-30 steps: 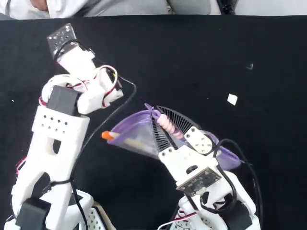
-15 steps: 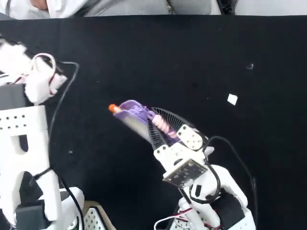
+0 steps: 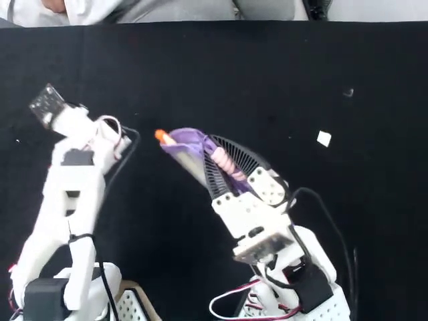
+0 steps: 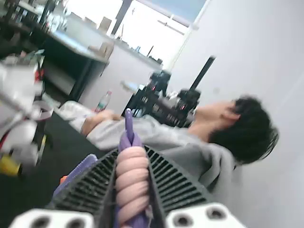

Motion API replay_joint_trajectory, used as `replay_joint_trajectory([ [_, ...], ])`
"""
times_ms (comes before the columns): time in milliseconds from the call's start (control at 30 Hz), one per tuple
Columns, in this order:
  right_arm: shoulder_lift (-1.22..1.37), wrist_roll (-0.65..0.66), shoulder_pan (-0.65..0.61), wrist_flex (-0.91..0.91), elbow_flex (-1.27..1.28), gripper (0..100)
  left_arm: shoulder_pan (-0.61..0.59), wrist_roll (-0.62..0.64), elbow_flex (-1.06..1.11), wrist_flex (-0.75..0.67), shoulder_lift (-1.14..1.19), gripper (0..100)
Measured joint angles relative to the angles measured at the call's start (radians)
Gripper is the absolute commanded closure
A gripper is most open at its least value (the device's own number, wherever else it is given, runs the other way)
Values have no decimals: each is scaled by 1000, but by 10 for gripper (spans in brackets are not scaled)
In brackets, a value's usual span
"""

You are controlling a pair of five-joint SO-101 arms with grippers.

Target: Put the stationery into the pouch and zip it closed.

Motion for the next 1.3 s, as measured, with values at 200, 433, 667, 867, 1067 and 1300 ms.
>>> replay_joint_trajectory([
  [200, 0, 0, 0, -41, 0, 988, 60, 2, 98, -155, 0, 970],
  [433, 0, -80, 0, -140, 12, 988, 130, -2, 167, -273, 0, 970],
  [667, 0, -114, 2, -264, 12, 988, 127, 0, 170, -301, 0, 970],
  [867, 0, -28, 81, -465, 11, 988, 86, 2, 170, -301, 0, 970],
  [1067, 0, -23, 124, -509, -92, 988, 87, 2, 170, -304, 0, 970],
  [1300, 0, -23, 189, -511, -285, 988, 87, 2, 170, -342, 0, 970],
])
